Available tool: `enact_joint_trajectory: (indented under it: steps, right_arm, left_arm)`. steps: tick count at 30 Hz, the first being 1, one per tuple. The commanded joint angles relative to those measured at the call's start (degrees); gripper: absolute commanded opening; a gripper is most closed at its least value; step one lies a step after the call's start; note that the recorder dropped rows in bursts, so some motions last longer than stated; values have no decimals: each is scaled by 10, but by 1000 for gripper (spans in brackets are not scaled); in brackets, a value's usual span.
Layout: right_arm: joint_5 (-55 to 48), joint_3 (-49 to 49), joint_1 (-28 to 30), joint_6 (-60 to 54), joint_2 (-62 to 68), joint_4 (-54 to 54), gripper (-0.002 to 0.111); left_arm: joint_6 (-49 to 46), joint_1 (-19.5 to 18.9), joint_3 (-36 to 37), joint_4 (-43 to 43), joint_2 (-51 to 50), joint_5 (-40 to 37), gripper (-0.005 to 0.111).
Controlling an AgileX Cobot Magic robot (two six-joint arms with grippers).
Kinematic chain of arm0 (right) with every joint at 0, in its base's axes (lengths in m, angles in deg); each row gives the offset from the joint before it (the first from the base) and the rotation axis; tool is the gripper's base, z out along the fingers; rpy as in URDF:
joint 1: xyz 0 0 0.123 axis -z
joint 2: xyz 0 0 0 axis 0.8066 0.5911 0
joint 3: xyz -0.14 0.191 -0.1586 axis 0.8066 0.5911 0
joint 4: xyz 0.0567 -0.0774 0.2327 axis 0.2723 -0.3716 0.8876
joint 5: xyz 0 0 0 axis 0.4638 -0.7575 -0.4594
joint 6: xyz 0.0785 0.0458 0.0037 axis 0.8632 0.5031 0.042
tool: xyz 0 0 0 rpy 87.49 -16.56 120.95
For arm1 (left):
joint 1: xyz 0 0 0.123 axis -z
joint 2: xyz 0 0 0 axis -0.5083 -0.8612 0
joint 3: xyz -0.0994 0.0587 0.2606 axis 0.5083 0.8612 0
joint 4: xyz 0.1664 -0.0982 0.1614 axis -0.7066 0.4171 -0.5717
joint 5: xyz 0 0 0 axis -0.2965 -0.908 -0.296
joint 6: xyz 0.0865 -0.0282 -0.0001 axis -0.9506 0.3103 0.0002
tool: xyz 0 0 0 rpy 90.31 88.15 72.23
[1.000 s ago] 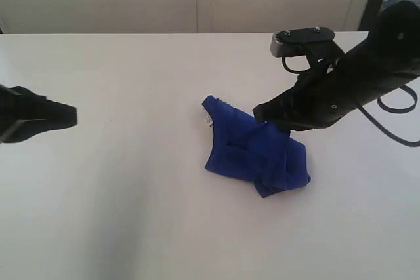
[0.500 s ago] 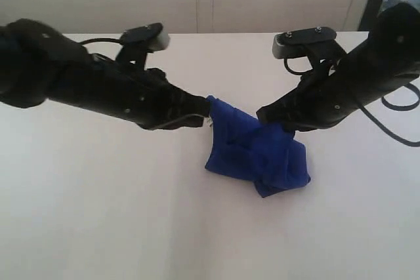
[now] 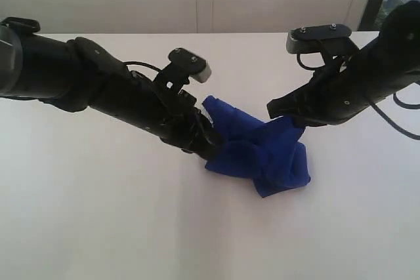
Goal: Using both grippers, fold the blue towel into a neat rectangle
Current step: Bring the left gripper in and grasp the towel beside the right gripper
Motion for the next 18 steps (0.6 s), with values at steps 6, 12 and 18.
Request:
enact_joint_trajectory:
  steps: [6, 12, 18]
  right_arm:
    - [9, -2, 5, 6, 2, 1, 0]
    - [9, -2, 5, 6, 2, 1, 0]
    - [13, -2, 5, 6, 2, 1, 0]
  left_arm:
    - [-271, 20, -3, 11, 0, -11, 42]
    - [-353, 49, -5, 11, -35, 71, 42]
    - [-350, 49, -47, 11, -74, 85, 42]
